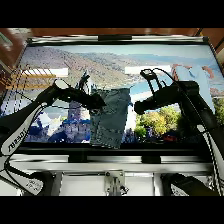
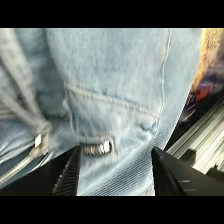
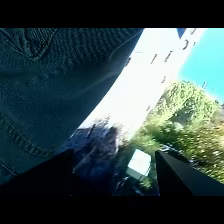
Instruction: Fold the shirts.
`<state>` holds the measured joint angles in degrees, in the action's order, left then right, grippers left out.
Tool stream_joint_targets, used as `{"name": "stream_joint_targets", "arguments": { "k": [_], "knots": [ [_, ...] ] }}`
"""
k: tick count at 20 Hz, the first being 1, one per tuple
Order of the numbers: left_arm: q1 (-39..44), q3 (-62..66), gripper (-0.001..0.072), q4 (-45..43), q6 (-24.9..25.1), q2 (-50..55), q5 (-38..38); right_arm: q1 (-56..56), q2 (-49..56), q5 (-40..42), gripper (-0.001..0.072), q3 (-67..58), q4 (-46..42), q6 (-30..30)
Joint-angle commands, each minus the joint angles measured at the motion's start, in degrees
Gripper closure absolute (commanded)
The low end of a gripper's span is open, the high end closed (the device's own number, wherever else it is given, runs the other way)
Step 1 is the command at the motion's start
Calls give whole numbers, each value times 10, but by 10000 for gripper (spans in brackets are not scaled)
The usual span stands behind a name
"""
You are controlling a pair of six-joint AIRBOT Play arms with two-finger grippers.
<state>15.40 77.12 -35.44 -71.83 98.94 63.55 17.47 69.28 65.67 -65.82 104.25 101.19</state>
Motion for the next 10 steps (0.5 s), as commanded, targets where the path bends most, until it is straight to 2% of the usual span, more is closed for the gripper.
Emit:
{"name": "stream_joint_targets", "arguments": {
  "k": [1, 4, 6, 10],
  "knots": [
    [-10, 4, 176, -42, 7, 0, 72, 0, 0, -1, 82, 0, -10, 0],
    [8, 3, 177, -72, 7, 1, 109, 0, 0, -1, 82, 0, -12, 0],
    [18, 3, 177, -101, 1, 3, 96, 0, 0, -2, 82, 0, -12, -1],
    [32, 3, 178, -104, -11, 24, 68, 0, 0, -2, 82, 0, -13, -1]
  ]
}}
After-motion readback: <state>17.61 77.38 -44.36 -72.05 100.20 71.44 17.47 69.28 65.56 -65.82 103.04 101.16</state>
